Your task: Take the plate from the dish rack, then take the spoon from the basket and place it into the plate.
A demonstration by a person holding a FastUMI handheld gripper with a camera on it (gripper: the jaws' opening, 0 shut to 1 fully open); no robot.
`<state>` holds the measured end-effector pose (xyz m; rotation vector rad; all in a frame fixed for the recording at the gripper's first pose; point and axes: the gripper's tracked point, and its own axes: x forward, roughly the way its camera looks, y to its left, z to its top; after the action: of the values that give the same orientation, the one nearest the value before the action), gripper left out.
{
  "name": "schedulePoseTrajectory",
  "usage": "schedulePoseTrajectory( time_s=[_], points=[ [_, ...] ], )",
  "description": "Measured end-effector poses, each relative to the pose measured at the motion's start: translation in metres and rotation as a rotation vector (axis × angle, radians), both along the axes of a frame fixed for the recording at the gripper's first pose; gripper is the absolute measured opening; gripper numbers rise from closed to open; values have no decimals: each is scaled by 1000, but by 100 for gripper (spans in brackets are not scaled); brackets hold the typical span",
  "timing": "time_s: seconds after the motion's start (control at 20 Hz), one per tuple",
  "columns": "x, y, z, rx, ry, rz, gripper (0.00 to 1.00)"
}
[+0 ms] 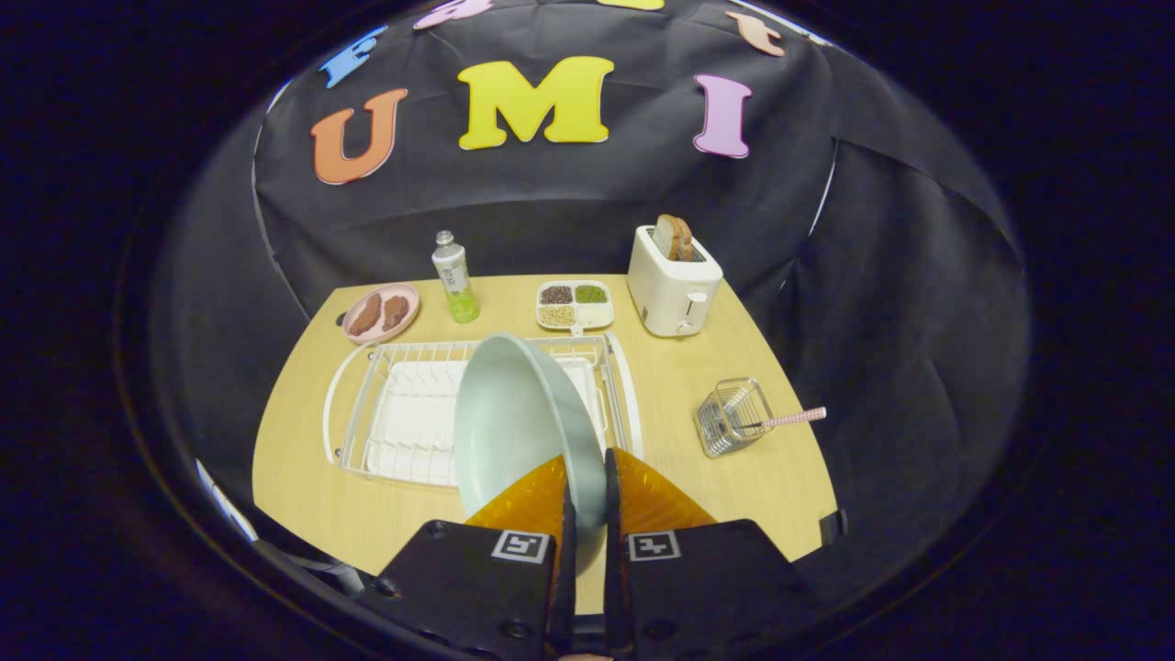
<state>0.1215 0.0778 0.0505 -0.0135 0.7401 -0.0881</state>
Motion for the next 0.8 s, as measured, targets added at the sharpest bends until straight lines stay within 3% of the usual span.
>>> schedulePoseTrajectory(
  time_s=[0.15,0.5,0.8],
  points=[
    [-25,-5,-47,77,-29,25,18],
    [-37,-7,-184,184,60,73,18],
    [-35,-8,-221,350,82,124,18]
  ],
)
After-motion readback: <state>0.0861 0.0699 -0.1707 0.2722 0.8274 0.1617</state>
